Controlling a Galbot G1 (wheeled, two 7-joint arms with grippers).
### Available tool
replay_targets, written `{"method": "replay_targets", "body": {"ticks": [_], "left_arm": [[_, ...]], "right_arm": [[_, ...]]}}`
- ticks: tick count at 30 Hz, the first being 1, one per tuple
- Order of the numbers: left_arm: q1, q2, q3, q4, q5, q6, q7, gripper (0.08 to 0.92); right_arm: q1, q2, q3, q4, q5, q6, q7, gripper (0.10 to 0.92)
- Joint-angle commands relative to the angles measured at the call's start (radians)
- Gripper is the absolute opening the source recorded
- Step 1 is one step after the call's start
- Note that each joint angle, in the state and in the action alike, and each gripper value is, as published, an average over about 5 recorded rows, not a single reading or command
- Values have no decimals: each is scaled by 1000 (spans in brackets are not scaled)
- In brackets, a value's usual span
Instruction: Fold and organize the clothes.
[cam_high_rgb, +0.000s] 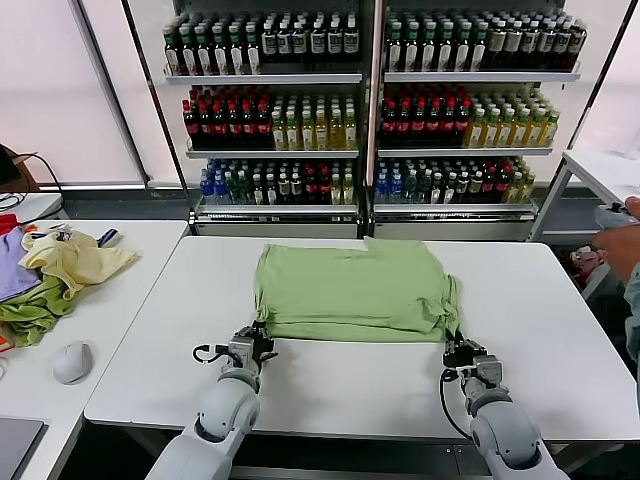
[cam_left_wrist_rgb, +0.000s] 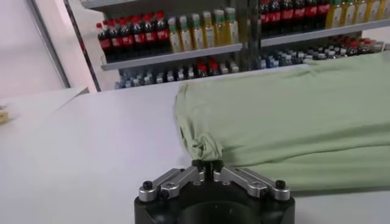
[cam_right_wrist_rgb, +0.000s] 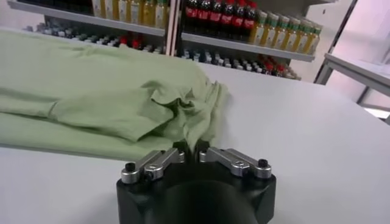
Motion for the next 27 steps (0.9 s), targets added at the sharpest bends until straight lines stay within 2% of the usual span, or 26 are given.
{"method": "replay_targets", "body": {"ticks": [1,6,11,16,19,22,27], "left_arm": [[155,11,-37,-196,-11,23,7,112],[300,-2,-75,-342,-5,25,19,112],[424,-38,-94,-419,42,25,41,112],[523,-38,-160,-490,45,23,77,115],[529,-28,-190,-536,41,23,101,157],[502,-10,-215,-575,20,22,121,239],[353,13,-229,-517,-30,2,123,386]], "right_arm": [[-263,4,95,258,-4,-6,-12,163],[-409,17,150,387,-51,-8,-25,163],[-470,20,157,447,-100,-13,-24,168],[-441,27,168,484,-89,31,3,279],[-384,17,182,502,-47,42,27,365],[-280,-9,180,471,-3,28,47,451],[-5,-43,92,301,33,-12,72,590]]}}
